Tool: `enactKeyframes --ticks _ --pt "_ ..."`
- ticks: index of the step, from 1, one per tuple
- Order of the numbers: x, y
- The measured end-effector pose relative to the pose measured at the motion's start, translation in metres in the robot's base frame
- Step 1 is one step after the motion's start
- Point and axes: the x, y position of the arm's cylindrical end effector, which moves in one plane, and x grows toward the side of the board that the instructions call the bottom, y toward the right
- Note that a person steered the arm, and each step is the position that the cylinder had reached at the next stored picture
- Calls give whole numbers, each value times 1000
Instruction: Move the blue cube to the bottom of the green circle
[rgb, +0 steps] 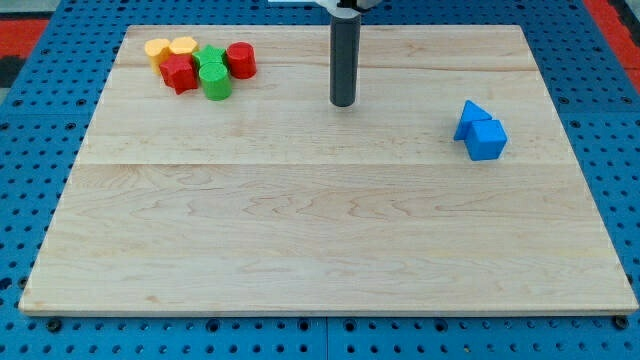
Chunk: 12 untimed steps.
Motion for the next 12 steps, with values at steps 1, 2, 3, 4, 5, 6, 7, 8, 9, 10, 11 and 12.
enactKeyframes --ticks 1,2,3,4,5,6,7,8,9,10,11,12 --pt "-1 7" --pt "-30 88" --pt "-26 174" --pt "-2 225" --pt "73 224" --pt "95 162" --pt "95 101" --pt "95 73" --pt "95 79" --pt "101 87" --pt "118 93" --pt "102 125"
